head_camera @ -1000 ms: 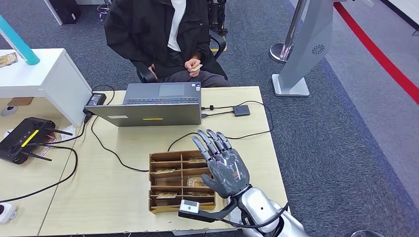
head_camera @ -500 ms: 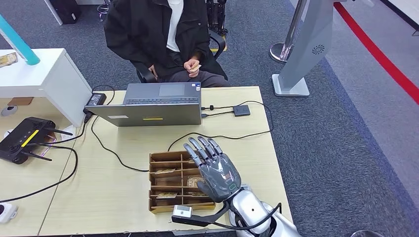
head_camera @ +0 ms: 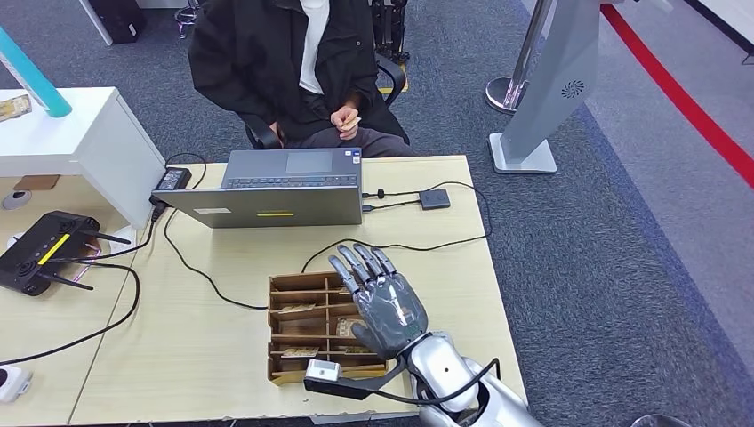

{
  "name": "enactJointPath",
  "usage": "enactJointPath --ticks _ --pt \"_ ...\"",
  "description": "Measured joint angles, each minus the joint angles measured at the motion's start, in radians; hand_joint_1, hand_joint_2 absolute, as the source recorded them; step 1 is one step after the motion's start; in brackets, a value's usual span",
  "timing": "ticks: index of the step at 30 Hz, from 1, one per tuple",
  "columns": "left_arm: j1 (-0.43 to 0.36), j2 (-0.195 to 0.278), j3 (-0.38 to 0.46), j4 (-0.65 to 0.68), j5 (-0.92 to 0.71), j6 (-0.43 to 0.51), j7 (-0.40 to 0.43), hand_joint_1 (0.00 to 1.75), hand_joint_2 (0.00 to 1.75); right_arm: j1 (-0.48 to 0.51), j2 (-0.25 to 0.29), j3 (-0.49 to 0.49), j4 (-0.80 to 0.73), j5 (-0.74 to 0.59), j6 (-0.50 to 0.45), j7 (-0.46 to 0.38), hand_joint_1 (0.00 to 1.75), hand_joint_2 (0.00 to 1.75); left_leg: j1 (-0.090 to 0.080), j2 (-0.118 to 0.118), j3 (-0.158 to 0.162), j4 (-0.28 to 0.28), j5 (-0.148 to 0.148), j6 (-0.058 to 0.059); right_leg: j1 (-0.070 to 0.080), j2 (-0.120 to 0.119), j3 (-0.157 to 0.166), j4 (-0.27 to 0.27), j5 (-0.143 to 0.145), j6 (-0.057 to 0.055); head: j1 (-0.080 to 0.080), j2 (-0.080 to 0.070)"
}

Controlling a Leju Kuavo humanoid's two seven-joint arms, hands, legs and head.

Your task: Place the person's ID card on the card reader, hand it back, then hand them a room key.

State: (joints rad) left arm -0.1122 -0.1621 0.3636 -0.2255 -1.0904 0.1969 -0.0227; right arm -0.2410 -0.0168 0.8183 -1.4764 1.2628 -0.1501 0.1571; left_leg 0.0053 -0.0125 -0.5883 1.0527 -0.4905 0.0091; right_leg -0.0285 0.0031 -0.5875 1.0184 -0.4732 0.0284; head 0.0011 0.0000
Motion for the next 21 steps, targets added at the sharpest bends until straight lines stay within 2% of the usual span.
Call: enactJointPath --ticks 15,21 --pt "0.0 0.0 -0.015 0.0 -0.003 -0.004 0.003 0.0 0.0 -0.017 0.017 -0.004 0.047 -0.019 0.011 0.01 0.0 1.75 0.0 0.0 0.0 0.0 0.0 0.0 0.0 0.0 0.0 0.0 0.0 0.0 0.0 0.0" --pt "-0.001 0.0 -0.015 0.0 -0.003 -0.006 0.003 0.0 0.0 -0.018 0.018 -0.006 0.048 -0.021 0.014 0.01 0.05 1.75 0.0 0.0 0.0 0.0 0.0 0.0 0.0 0.0 0.0 0.0 0.0 0.0 0.0 0.0"
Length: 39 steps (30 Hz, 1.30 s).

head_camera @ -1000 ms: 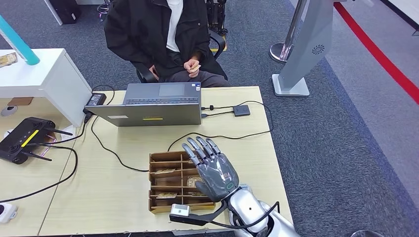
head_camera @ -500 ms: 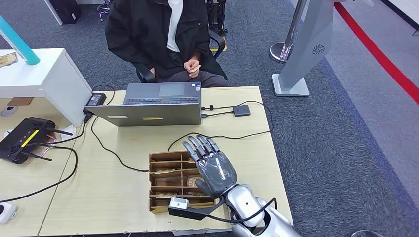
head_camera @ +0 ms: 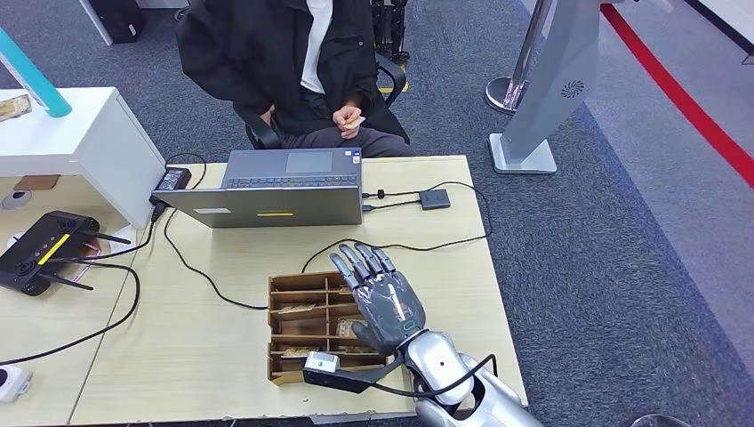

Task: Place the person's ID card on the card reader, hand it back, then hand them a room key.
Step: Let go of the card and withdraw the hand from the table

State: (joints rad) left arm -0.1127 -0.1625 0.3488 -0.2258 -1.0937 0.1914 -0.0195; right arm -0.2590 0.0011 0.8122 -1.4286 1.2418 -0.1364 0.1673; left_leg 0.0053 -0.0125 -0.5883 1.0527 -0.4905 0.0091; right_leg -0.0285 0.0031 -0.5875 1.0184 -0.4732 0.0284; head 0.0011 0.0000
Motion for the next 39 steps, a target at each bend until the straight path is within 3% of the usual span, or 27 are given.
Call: enactJointPath --ticks 13,17,39 --pt "0.0 0.0 0.0 0.0 0.0 0.0 0.003 0.0 0.0 -0.001 0.003 -0.006 0.0 -0.004 0.004 0.001 0.32 1.75 0.0 0.0 0.0 0.0 0.0 0.0 0.0 0.0 0.0 0.0 0.0 0.0 0.0 0.0" --pt "0.0 0.0 0.0 0.0 0.0 0.0 0.003 0.0 0.0 -0.001 0.003 -0.006 0.0 -0.004 0.004 0.001 0.53 1.75 0.0 0.0 0.0 0.0 0.0 0.0 0.0 0.0 0.0 0.0 0.0 0.0 0.0 0.0" --pt "0.0 0.0 -0.003 -0.002 0.005 0.0 0.003 0.0 0.0 -0.002 0.005 -0.017 0.02 -0.005 0.011 0.005 0.72 1.75 0.0 0.0 0.0 0.0 0.0 0.0 0.0 0.0 0.0 0.0 0.0 0.0 0.0 0.0"
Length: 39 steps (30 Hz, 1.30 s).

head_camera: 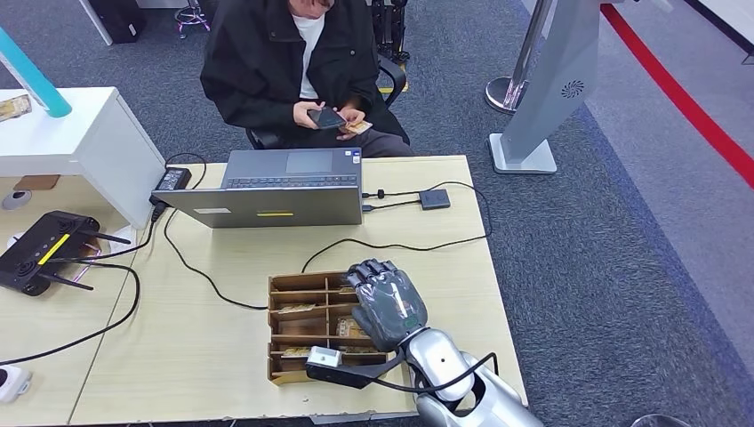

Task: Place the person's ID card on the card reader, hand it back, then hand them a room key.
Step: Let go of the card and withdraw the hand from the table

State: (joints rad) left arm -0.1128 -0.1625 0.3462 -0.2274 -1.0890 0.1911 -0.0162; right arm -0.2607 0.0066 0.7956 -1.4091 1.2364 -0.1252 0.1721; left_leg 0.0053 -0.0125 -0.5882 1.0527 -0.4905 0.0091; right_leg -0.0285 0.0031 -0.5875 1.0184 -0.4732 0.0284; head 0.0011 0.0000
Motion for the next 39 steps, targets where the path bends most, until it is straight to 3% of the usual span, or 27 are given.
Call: enactJointPath --ticks 16,19,23,25,34,39 --pt "0.0 0.0 -0.005 0.0 0.002 0.0 0.003 0.0 0.0 0.0 0.006 -0.006 0.018 -0.001 0.005 0.004 0.89 1.75 0.0 0.0 0.0 0.0 0.0 0.0 0.0 0.0 0.0 0.0 0.0 0.0 0.0 0.0" --pt "0.0 0.0 -0.005 0.0 0.003 0.0 0.003 0.0 0.0 0.0 0.006 -0.006 0.021 -0.001 0.008 0.004 1.03 1.75 0.0 0.0 0.0 0.0 0.0 0.0 0.0 0.0 0.0 0.0 0.0 0.0 0.0 0.0" --pt "0.0 -0.002 -0.005 0.0 0.003 0.0 0.003 0.0 0.0 0.0 0.008 -0.006 0.022 -0.001 0.01 0.004 1.43 1.75 0.0 0.0 0.0 0.0 0.0 0.0 0.0 0.0 0.0 0.0 0.0 0.0 0.0 0.0" --pt "0.0 -0.003 -0.005 0.0 0.003 0.0 0.003 0.0 0.0 -0.002 0.008 -0.006 0.022 -0.001 0.009 0.005 1.51 1.75 0.0 0.0 0.0 0.0 0.0 0.0 0.0 0.0 0.0 0.0 0.0 0.0 0.0 0.0" --pt "0.0 -0.005 -0.006 -0.003 0.003 0.0 0.003 0.0 0.0 -0.007 0.011 -0.008 0.023 0.001 0.003 0.006 1.63 1.75 0.0 0.0 0.0 0.0 0.0 0.0 0.0 0.0 0.0 0.0 0.0 0.0 0.0 0.0" --pt "0.0 -0.005 -0.007 -0.005 0.003 0.0 0.003 0.0 0.0 -0.004 0.014 -0.008 0.022 0.016 -0.046 -0.012 1.75 1.75 0.0 0.0 0.0 0.0 0.0 0.0 0.0 0.0 0.0 0.0 0.0 0.0 0.0 0.0"
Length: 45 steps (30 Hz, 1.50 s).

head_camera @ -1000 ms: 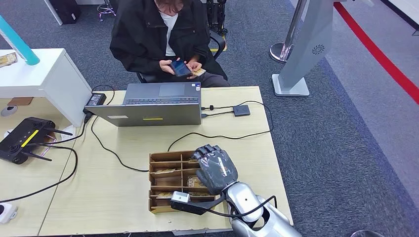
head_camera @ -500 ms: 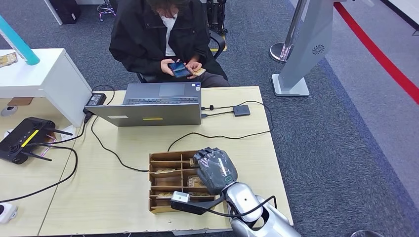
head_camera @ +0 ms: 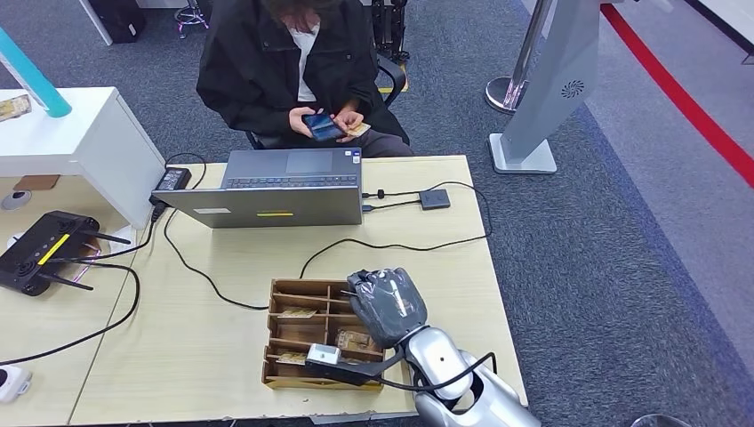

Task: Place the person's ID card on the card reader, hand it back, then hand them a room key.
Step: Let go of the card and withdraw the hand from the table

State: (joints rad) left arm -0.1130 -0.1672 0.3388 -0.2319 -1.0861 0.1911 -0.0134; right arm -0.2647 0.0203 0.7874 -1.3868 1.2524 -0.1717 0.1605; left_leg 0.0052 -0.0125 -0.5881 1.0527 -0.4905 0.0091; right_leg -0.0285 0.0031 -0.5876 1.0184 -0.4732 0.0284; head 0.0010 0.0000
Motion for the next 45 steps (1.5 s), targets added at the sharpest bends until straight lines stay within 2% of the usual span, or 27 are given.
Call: enactJointPath --ticks 10,18,27,45 --pt "0.0 0.0 -0.014 0.0 0.006 0.0 -0.003 0.0 0.0 0.023 0.003 -0.008 -0.031 0.036 -0.138 -0.053 1.75 1.75 0.0 0.0 0.0 0.0 0.0 0.0 0.0 0.0 0.0 0.0 0.0 0.0 0.0 0.0" --pt "0.0 0.0 -0.015 0.0 0.01 0.0 -0.006 0.0 0.0 0.032 0.003 -0.014 -0.068 0.037 -0.17 -0.069 1.75 1.75 0.0 0.0 0.0 0.0 0.0 0.0 0.0 0.0 0.0 0.0 0.0 0.0 0.0 0.0" --pt "0.0 0.0 -0.015 0.0 0.031 0.005 -0.01 0.0 0.0 0.037 0.0 -0.023 -0.191 0.022 -0.218 -0.093 1.75 1.75 0.0 0.0 0.0 0.0 0.0 0.0 0.0 0.0 -0.001 0.0 0.0 0.0 0.0 0.0" --pt "0.002 0.002 -0.015 0.0 0.057 0.02 -0.023 0.0 0.0 0.047 -0.058 -0.046 -0.412 -0.011 -0.308 -0.132 1.75 1.75 0.0 0.0 0.0 0.0 0.0 0.0 0.0 0.0 0.0 0.0 0.0 0.0 0.0 0.0"
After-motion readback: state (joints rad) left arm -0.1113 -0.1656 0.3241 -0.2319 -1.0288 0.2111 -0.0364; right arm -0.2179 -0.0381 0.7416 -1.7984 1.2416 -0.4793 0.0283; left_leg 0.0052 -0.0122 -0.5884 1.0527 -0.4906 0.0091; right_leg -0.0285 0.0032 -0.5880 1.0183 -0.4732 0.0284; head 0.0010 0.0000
